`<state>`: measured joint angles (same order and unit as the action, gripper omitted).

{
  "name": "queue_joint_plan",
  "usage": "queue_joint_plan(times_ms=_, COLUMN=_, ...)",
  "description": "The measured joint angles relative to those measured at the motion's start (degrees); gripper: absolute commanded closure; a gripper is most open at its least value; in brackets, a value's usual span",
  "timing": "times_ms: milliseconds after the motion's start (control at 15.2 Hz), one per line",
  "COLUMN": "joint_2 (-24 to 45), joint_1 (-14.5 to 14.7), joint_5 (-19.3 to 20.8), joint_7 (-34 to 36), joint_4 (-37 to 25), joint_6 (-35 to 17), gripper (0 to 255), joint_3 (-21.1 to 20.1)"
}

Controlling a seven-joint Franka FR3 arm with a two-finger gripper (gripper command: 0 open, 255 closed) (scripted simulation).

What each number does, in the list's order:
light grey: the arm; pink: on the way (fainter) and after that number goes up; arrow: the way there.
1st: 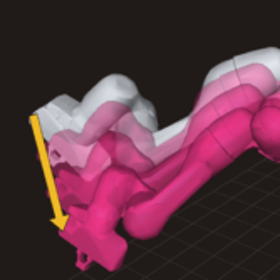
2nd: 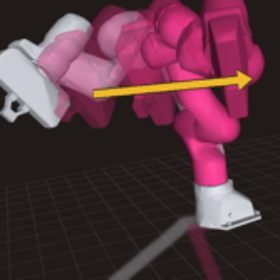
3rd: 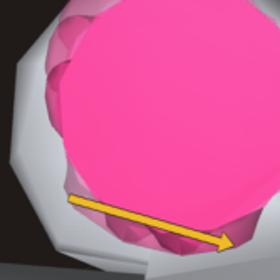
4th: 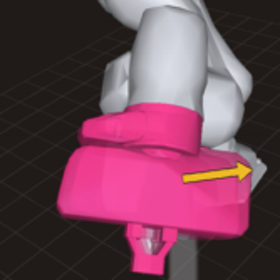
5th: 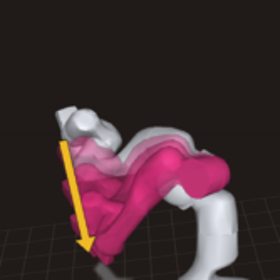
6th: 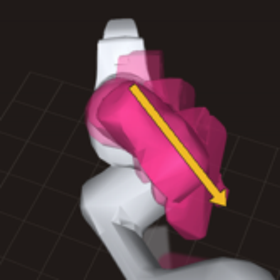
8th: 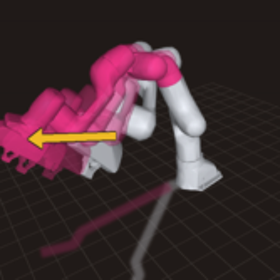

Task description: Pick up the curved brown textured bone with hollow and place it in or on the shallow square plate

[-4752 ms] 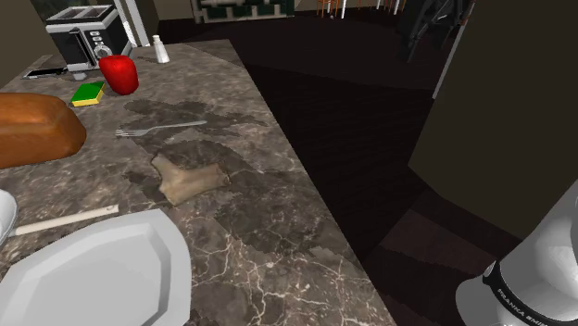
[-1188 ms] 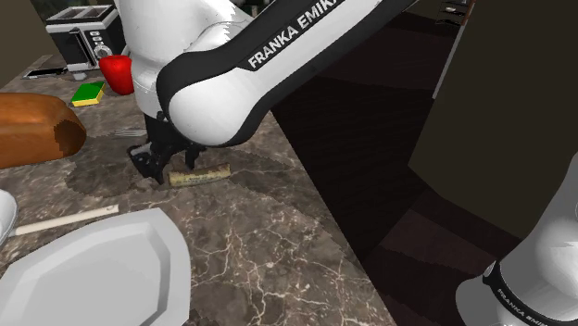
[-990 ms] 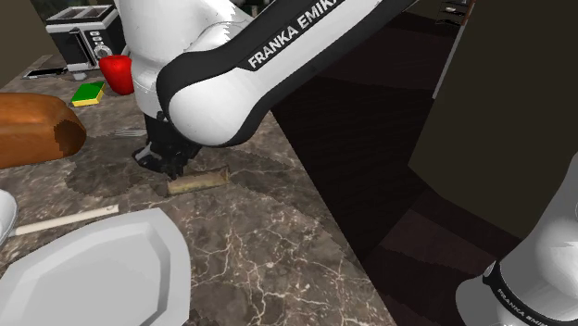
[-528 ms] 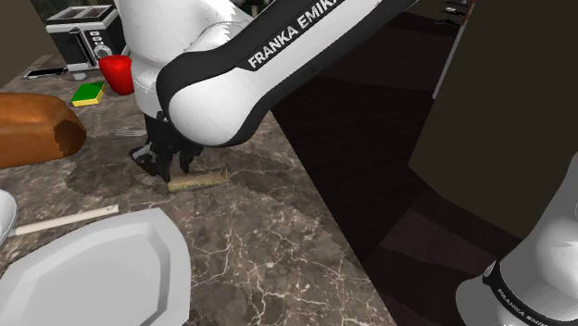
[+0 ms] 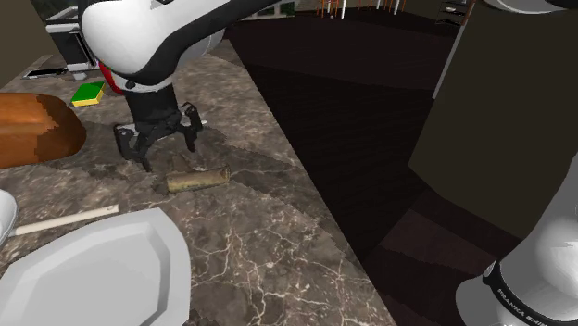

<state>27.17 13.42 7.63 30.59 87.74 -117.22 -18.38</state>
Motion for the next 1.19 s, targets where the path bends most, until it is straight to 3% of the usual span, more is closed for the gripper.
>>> queue_joint_plan(times_ms=66, joint_2=3.4, joint_1=0.8, joint_5=0.3, joint_7=1.6, joint_4=-5.6, joint_6=5.0, gripper=0, joint_3=0.7)
queue_joint_plan(times_ms=198, joint_2=6.5, joint_1=1.5, joint_5=0.6, joint_7=2.8, joint_4=-10.0, joint_6=8.5, gripper=0, joint_3=1.4)
queue_joint_plan(times_ms=990, joint_2=8.5, joint_1=1.7, joint_5=1.0, joint_7=3.6, joint_4=-8.5, joint_6=5.8, gripper=0, joint_3=1.8)
queue_joint_plan(times_ms=1056, joint_2=8.5, joint_1=1.7, joint_5=1.0, joint_7=3.6, joint_4=-8.5, joint_6=5.8, gripper=255, joint_3=1.8)
queue_joint_plan(times_ms=1188, joint_2=8.5, joint_1=1.7, joint_5=1.0, joint_7=3.6, joint_4=-8.5, joint_6=5.8, gripper=255, joint_3=1.8)
